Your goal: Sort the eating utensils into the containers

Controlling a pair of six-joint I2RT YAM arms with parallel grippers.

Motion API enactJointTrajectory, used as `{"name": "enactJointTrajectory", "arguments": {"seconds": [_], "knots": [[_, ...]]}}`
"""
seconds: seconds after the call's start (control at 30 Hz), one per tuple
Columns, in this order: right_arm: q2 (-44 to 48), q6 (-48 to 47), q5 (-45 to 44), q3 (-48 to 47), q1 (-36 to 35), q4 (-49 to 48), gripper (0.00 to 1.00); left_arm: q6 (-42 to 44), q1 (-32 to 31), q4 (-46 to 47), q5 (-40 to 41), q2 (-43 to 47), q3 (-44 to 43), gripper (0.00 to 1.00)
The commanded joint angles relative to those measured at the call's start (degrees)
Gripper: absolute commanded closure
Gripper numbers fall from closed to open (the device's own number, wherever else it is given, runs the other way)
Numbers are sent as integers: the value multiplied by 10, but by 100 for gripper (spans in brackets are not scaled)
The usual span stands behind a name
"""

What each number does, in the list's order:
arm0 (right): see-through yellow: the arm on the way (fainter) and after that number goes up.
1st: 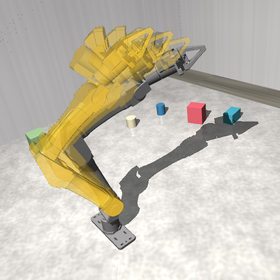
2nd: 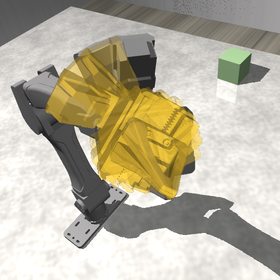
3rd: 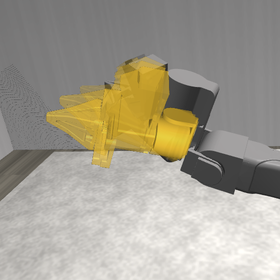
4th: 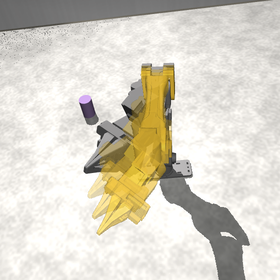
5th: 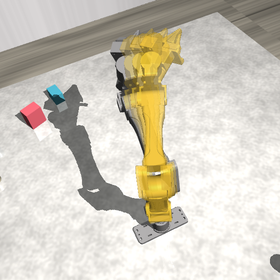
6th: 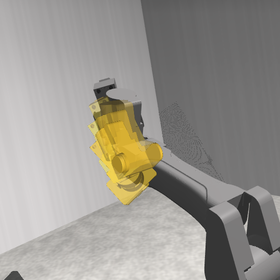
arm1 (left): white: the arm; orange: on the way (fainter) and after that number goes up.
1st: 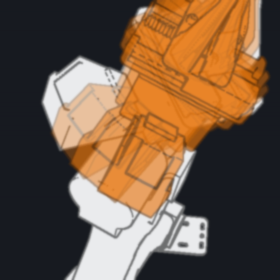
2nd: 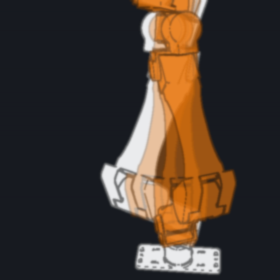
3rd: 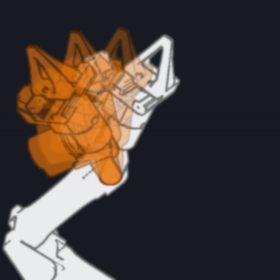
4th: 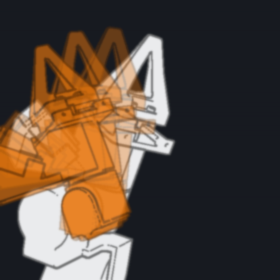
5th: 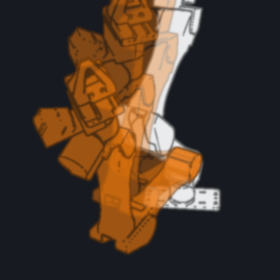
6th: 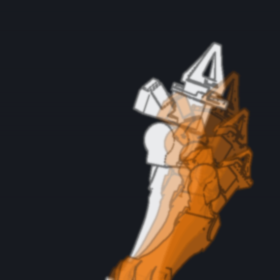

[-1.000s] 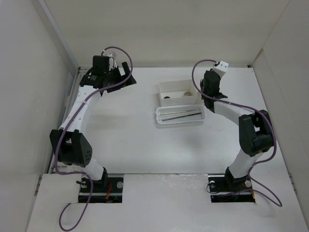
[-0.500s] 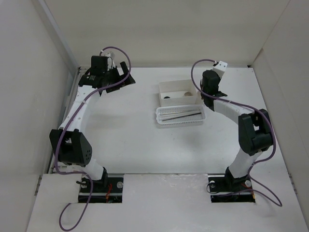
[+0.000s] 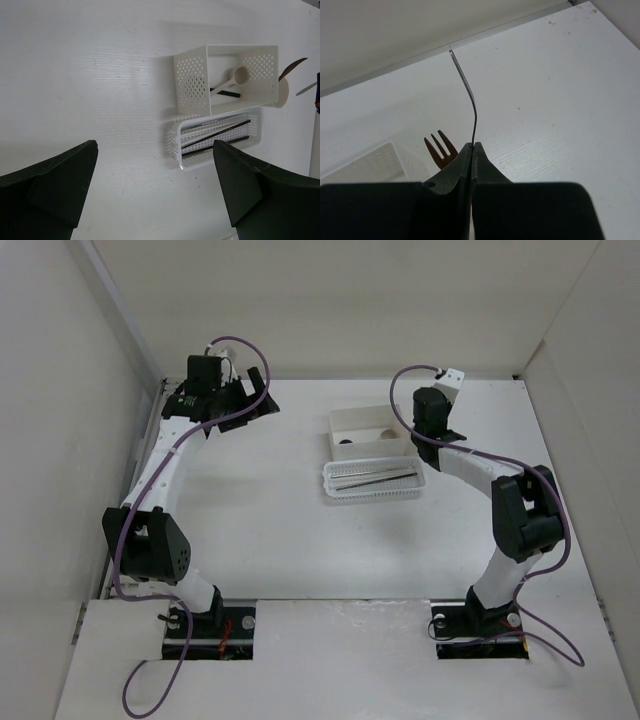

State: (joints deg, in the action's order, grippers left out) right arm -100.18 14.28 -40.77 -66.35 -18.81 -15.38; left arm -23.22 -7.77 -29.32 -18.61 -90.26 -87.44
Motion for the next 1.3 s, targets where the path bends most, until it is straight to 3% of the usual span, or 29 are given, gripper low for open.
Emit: {"name": "enactJointTrajectory", "arguments": {"seconds": [0.0,0.17,0.2,0.27,0.33,0.8,0.83,0.9,0.93,1.03,1.17,1.27], "knots": [[3,-7,-19,-26,-4,-4,100,-6,3,20,-7,3,3,0],[3,-7,-19,-26,-4,2,94,-6,3,20,-7,3,3,0],[3,-7,-19,-26,-4,2,89,-6,3,20,-7,3,3,0],[3,-7,-25,-26,-4,2,71,-6,3,20,-7,3,3,0],[3,-2,-25,-26,-4,2,65,-6,3,20,-7,3,3,0],[38,-20,-42,-15,-23,2,64,-6,3,20,-7,8,9,0],[46,-27,-35,-15,-23,2,56,-6,3,20,-7,8,9,0],[81,-38,12,-15,-23,15,45,0,3,25,5,14,16,0],[96,-38,113,-15,-5,21,40,9,3,25,5,14,21,0],[116,-38,359,-54,51,66,41,19,3,25,18,19,27,0],[63,-100,497,-182,56,184,43,42,3,37,40,2,27,0],[33,-100,516,-229,63,253,50,73,-3,42,92,-4,21,0]]}}
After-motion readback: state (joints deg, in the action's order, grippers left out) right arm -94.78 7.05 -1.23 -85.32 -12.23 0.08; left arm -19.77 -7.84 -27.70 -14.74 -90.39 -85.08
